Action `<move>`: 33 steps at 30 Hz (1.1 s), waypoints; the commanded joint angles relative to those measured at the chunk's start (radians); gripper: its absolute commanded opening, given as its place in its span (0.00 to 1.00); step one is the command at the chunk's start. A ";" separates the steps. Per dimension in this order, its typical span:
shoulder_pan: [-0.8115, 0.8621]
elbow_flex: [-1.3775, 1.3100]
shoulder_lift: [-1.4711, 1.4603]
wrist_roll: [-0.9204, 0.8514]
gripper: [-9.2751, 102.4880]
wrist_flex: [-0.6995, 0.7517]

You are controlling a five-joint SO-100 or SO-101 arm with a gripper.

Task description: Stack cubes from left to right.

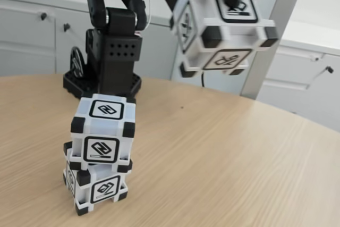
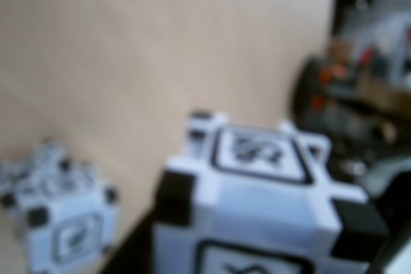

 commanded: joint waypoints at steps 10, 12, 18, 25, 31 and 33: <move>0.152 -0.028 0.025 -0.020 0.18 -0.002; 0.187 -0.028 0.025 -0.015 0.18 -0.002; 0.276 -0.028 0.008 -0.003 0.18 -0.002; 0.342 -0.028 0.006 0.038 0.17 0.000; 0.348 -0.026 0.005 0.077 0.17 0.003; 0.348 -0.026 0.005 0.097 0.17 0.005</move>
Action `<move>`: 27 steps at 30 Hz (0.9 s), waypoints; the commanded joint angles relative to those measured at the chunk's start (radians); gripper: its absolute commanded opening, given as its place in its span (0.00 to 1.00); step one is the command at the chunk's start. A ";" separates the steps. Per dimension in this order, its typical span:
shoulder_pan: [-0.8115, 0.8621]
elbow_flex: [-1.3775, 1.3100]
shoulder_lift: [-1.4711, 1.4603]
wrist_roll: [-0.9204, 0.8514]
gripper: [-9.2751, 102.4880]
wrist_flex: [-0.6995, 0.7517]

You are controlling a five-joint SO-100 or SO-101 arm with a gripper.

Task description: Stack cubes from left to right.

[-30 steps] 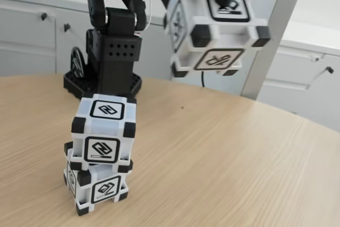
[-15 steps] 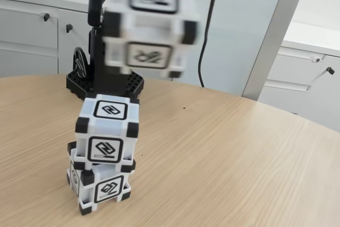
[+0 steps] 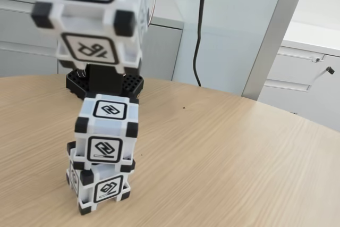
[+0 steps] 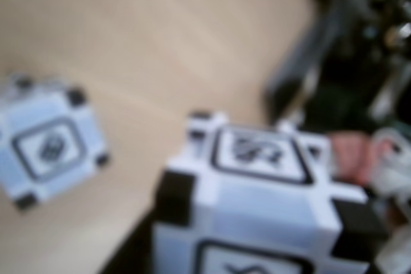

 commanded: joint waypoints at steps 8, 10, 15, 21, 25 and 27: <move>0.009 -0.040 0.003 0.054 0.17 0.138; 0.009 -0.040 0.003 0.052 0.17 0.164; 0.009 -0.043 0.003 0.048 0.18 0.229; 0.009 -0.037 0.002 0.028 0.18 0.245; 0.000 -0.031 -0.035 -0.008 0.18 0.245; -0.006 -0.038 -0.066 -0.017 0.18 0.245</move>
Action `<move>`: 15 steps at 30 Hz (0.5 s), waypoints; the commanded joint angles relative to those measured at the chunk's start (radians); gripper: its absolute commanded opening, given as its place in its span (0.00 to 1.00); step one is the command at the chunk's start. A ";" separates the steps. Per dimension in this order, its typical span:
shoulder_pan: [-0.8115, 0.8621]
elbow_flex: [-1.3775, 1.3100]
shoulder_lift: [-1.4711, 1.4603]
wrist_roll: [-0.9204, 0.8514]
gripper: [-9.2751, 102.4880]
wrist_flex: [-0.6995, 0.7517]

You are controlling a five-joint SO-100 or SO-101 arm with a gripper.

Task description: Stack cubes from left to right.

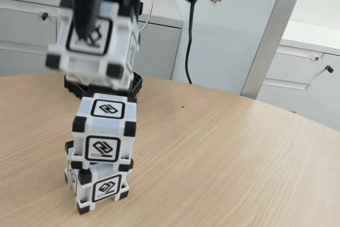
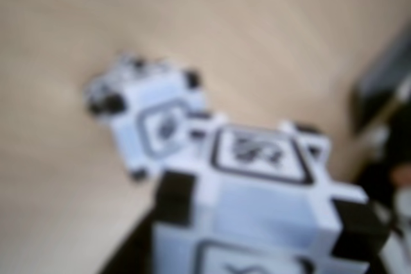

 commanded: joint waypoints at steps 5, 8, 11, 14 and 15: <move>-0.012 -0.040 -0.052 -0.048 0.18 0.003; -0.012 -0.041 -0.052 -0.049 0.18 0.005; -0.012 -0.041 -0.041 -0.041 0.17 0.005; -0.012 -0.041 -0.034 -0.038 0.17 0.006; -0.012 -0.041 -0.032 -0.038 0.17 0.006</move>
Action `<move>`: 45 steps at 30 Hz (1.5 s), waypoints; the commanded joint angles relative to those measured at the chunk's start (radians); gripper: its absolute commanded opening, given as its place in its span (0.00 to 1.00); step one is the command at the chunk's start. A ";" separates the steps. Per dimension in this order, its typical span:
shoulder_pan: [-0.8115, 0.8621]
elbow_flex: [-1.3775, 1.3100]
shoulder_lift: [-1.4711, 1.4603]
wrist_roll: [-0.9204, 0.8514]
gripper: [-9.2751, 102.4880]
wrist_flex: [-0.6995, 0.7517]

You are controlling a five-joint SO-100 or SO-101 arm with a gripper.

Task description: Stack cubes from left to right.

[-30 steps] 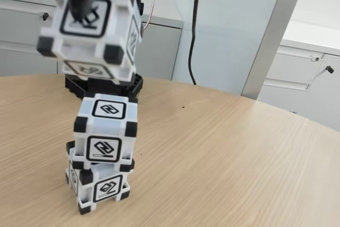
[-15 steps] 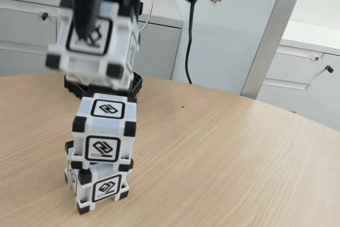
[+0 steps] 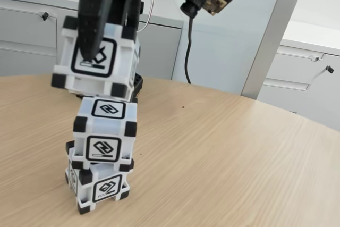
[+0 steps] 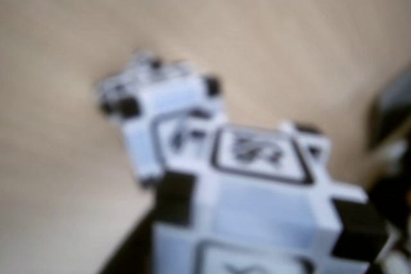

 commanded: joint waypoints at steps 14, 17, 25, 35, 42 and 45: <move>0.003 -0.037 0.020 -0.023 0.17 0.005; 0.003 -0.041 0.021 -0.038 0.17 0.032; 0.003 -0.044 0.023 -0.052 0.18 0.087; -0.003 -0.037 0.023 -0.123 0.25 0.086; -0.003 -0.032 0.023 -0.156 0.38 0.086; -0.003 -0.031 0.025 -0.178 0.40 0.086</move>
